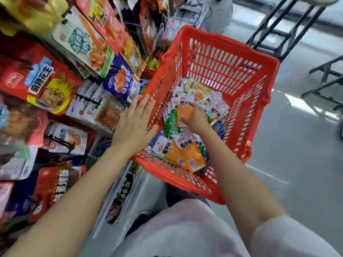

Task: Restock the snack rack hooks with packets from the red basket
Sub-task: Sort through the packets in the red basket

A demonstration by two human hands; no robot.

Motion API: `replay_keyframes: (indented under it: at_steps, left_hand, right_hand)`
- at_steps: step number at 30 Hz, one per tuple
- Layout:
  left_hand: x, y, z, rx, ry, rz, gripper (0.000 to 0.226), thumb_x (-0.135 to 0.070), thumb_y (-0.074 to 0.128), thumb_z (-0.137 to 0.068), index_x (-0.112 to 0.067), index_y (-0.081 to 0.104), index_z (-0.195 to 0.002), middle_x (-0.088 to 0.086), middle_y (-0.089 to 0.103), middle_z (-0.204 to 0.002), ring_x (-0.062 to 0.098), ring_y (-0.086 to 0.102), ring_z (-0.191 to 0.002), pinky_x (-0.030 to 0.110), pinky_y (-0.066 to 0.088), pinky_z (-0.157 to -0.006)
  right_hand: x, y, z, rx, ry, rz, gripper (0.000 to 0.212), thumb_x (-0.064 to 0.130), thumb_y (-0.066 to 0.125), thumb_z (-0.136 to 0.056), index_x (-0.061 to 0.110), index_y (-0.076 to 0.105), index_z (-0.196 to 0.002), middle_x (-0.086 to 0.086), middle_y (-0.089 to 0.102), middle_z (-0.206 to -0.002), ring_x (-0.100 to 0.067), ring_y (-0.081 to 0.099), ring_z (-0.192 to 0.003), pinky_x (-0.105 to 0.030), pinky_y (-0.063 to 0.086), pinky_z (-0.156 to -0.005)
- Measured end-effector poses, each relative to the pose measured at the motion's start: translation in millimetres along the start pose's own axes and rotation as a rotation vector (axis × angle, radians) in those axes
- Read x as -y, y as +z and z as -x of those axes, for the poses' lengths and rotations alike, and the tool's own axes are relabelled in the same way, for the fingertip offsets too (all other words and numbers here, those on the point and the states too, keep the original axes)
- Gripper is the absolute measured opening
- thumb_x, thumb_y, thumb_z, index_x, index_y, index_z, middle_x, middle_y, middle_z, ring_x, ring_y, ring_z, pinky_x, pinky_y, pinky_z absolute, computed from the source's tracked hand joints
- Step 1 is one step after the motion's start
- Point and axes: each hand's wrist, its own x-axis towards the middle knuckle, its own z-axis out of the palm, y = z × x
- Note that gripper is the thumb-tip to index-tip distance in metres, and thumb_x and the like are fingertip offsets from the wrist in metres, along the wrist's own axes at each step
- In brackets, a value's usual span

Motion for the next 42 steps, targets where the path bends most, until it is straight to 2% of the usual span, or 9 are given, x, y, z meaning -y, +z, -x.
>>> replay_keyframes:
  at_steps: [7,10,16,21,25,31,34,37,42]
  left_hand:
    - [1.6,-0.5,1.5,0.026,-0.014,0.018,0.077,-0.05,0.043,-0.1,-0.019,0.011,-0.163,0.0,0.0,-0.171,0.02,-0.006,-0.157,0.051,0.022,-0.123]
    - [1.9,-4.0,1.4,0.053,-0.01,0.043,0.078,-0.05,0.045,-0.1,-0.02,0.01,-0.163,-0.002,-0.004,-0.171,0.018,-0.009,-0.156,0.048,0.02,-0.122]
    - [15.7,-9.5,0.9,0.122,0.044,0.032,0.077,-0.051,0.044,-0.101,-0.027,0.004,-0.163,-0.012,-0.016,-0.168,0.008,-0.022,-0.152,0.045,0.014,-0.124]
    - [17.6,-5.9,0.0,0.109,0.05,0.042,0.079,-0.051,0.046,-0.1,-0.025,0.005,-0.163,-0.011,-0.015,-0.168,0.005,-0.027,-0.15,0.044,0.014,-0.123]
    - [19.0,-4.3,-1.3,0.089,0.041,0.083,0.08,-0.048,0.051,-0.099,-0.024,0.009,-0.163,-0.013,-0.012,-0.169,0.003,-0.027,-0.149,0.048,0.018,-0.122]
    - [18.1,-4.5,-0.9,0.093,0.042,0.093,0.082,-0.047,0.053,-0.098,-0.023,0.009,-0.163,-0.013,-0.011,-0.169,0.005,-0.023,-0.152,0.045,0.021,-0.122]
    - [17.4,-4.7,-0.3,0.095,0.041,0.097,0.082,-0.048,0.052,-0.098,-0.023,0.009,-0.163,-0.014,-0.011,-0.169,0.005,-0.023,-0.151,0.041,0.018,-0.121]
    - [17.6,-4.7,-0.6,0.094,0.04,0.094,0.082,-0.048,0.051,-0.098,-0.023,0.008,-0.163,-0.014,-0.011,-0.168,0.006,-0.022,-0.152,0.04,0.02,-0.121]
    - [18.0,-4.7,-0.1,0.1,0.039,0.094,0.083,-0.048,0.051,-0.097,-0.023,0.007,-0.163,-0.013,-0.011,-0.169,0.007,-0.021,-0.153,0.041,0.021,-0.121]
  right_hand:
    - [4.2,27.5,-34.8,-0.183,0.231,0.019,0.065,0.042,0.06,-0.098,0.003,0.036,-0.144,-0.017,0.039,-0.148,-0.035,0.035,-0.139,-0.051,0.037,-0.108]
    - [2.6,26.1,-45.0,-0.176,0.276,0.002,0.058,0.042,0.074,-0.087,0.005,0.054,-0.127,-0.017,0.054,-0.134,-0.037,0.05,-0.124,-0.055,0.046,-0.101]
    - [-4.0,7.5,-38.1,-0.058,0.192,0.029,0.052,0.012,0.07,-0.087,0.013,0.048,-0.134,-0.016,0.047,-0.134,-0.038,0.056,-0.112,-0.046,0.054,-0.088]
    - [4.8,22.5,-36.4,-0.072,0.204,-0.043,0.062,0.04,0.079,-0.085,0.009,0.048,-0.129,-0.019,0.05,-0.133,-0.039,0.046,-0.126,-0.043,0.046,-0.085]
    - [15.1,35.3,-36.5,0.05,0.206,-0.018,0.067,0.052,0.079,-0.079,0.005,0.054,-0.121,-0.016,0.064,-0.112,-0.031,0.062,-0.098,-0.047,0.055,-0.082]
    - [21.8,56.1,-23.8,-0.012,0.04,0.223,0.078,0.057,0.074,-0.082,0.02,0.045,-0.145,-0.018,0.031,-0.151,-0.039,0.028,-0.141,-0.053,0.033,-0.112]
    - [19.1,58.9,-25.6,0.025,0.008,0.314,0.078,0.065,0.07,-0.081,0.019,0.048,-0.14,-0.018,0.041,-0.149,-0.039,0.024,-0.144,-0.054,0.023,-0.115]
    - [14.1,58.4,-29.1,0.09,-0.025,0.222,0.08,0.064,0.072,-0.079,0.016,0.047,-0.138,-0.017,0.059,-0.133,-0.041,0.041,-0.136,-0.049,0.032,-0.11]
    - [16.4,68.6,-18.6,0.197,0.059,-0.315,0.09,0.032,0.084,-0.08,0.017,0.032,-0.152,-0.007,0.049,-0.147,-0.031,0.051,-0.13,-0.045,0.05,-0.101]
